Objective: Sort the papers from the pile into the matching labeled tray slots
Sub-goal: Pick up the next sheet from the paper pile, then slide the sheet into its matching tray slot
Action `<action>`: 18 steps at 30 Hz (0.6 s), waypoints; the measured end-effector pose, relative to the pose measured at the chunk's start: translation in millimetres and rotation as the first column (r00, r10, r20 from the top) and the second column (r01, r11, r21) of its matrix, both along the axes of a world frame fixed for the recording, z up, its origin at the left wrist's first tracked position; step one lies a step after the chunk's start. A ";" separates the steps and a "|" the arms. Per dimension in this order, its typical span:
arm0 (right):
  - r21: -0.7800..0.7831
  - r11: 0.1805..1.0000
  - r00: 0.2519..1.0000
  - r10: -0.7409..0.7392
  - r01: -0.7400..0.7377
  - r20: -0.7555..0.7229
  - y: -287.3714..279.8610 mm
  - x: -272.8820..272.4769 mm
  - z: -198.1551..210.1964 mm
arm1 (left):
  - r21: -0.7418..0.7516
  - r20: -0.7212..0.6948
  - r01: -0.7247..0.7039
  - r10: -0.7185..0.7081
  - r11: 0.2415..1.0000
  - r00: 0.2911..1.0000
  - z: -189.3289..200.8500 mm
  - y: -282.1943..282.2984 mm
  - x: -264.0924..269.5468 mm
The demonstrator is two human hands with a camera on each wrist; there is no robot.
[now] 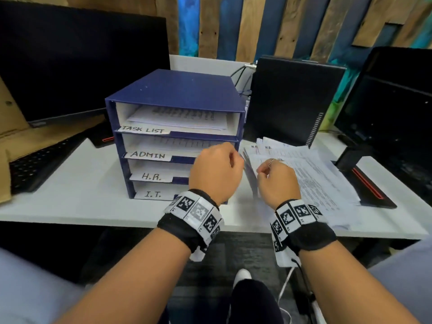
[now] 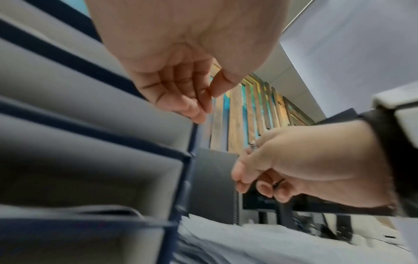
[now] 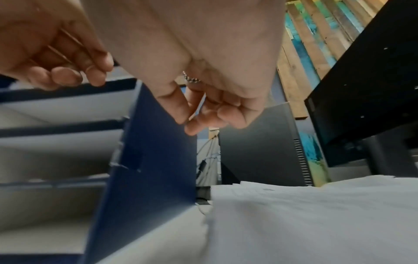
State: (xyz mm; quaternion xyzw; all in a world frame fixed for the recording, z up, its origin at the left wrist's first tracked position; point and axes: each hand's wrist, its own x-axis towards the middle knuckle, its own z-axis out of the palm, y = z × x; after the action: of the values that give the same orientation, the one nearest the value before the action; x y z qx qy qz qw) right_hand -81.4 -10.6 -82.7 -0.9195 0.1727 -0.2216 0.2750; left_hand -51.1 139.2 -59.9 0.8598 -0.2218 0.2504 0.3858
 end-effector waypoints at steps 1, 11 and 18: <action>-0.011 1.000 0.999 -0.017 0.017 -0.049 -9.6 -2.1 -4.4 | 0.019 -0.040 0.039 -0.039 0.999 0.998 -7.6 -12.1 -2.5; -0.229 0.973 0.821 -0.105 -0.032 -0.561 -101.2 -11.3 -15.7 | 0.081 -0.594 0.247 -0.152 0.966 0.790 -61.6 -103.5 18.1; -0.234 0.967 0.810 -0.060 -0.097 -0.584 -115.9 -20.9 -28.0 | -0.002 -0.626 0.040 -0.033 0.999 0.779 -70.3 -132.4 42.7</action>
State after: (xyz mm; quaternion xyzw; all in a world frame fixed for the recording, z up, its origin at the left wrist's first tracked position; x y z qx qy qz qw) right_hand -102.4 -126.5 -110.6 -0.9718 0.2104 0.0552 0.0909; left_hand -8.3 6.8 -130.2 0.8918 -0.0991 -0.0576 0.4376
